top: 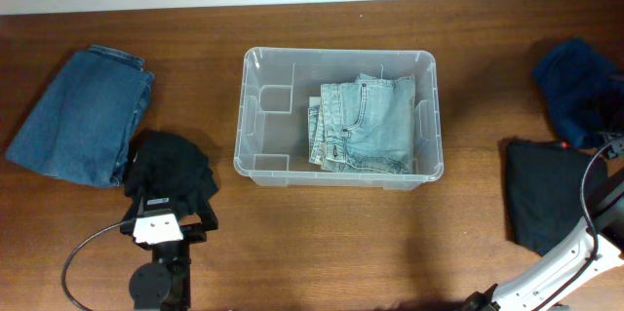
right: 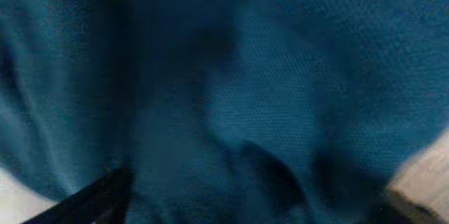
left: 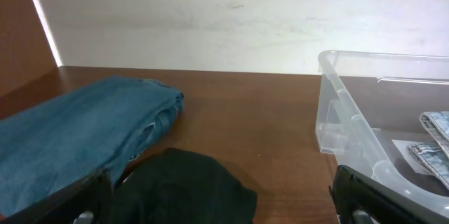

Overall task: Pack container
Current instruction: 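Lower the right gripper onto the teal shirt and grasp it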

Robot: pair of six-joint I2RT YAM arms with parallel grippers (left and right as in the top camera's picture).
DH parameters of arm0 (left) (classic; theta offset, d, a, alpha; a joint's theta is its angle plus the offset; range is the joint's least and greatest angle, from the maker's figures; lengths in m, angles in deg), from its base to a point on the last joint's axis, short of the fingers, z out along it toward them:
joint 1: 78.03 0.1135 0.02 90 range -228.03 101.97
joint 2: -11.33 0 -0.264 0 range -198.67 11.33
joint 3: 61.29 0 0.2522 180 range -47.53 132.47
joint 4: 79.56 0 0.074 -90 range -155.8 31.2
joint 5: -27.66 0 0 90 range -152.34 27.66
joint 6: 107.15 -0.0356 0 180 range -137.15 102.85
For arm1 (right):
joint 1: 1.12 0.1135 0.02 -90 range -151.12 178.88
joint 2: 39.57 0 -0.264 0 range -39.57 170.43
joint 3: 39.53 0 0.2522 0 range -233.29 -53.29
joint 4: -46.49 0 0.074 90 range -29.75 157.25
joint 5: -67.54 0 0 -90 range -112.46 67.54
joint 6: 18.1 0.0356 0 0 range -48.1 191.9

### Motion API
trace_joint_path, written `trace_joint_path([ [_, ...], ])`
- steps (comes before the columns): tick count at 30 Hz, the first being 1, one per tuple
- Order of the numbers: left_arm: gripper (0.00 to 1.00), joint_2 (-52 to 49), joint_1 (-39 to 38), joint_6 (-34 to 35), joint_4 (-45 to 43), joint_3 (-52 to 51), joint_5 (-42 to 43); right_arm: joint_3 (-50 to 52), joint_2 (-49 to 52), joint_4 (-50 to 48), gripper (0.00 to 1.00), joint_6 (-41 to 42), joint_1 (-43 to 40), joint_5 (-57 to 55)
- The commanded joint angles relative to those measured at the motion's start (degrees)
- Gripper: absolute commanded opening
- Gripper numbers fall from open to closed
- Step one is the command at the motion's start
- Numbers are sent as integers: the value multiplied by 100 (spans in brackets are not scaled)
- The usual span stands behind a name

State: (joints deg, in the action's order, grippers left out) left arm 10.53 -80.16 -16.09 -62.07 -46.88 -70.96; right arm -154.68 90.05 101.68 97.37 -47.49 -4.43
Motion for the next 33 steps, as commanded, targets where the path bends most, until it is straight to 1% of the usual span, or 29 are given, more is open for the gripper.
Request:
trace_joint_path([
  [1,99,39,-13,-70,22,-11,-20,-79,120,-50,83,7,17,446],
  [5,99,39,-13,-70,22,-11,-20,-79,120,-72,83,-9,17,424],
  [7,100,39,-13,-70,20,-11,-20,-79,122,-90,80,-125,17,393],
  [10,100,39,-13,-70,20,-11,-20,-68,127,-79,79,-120,20,118],
  [12,99,39,-13,-70,22,-11,-20,-39,127,-118,70,-118,22,59],
  [14,99,39,-13,-70,20,-11,-20,-24,127,-155,64,-118,22,61],
  [15,99,39,-13,-70,22,-11,-20,-20,127,-179,54,-118,22,61],
  [17,99,39,-13,-70,22,-11,-20,-20,127,-181,41,-118,22,61],
  [19,99,39,-13,-70,22,-11,-20,-20,127,-181,37,-116,22,61],
  [22,99,39,-13,-70,20,-11,-20,-20,127,-179,35,-118,22,61],
  [26,99,39,-13,-70,22,-11,-20,-20,127,-162,27,-118,22,61],
  [29,99,39,-13,-70,22,-11,-20,-20,127,-142,15,-118,22,61],
  [30,99,39,-13,-70,22,-11,-20,-20,127,-142,6,-118,22,61],
  [31,99,39,-13,-70,22,-11,-20,-20,127,-140,4,-118,22,61],
  [33,99,39,-13,-70,22,-11,-20,-20,127,-129,4,-120,22,61],
])
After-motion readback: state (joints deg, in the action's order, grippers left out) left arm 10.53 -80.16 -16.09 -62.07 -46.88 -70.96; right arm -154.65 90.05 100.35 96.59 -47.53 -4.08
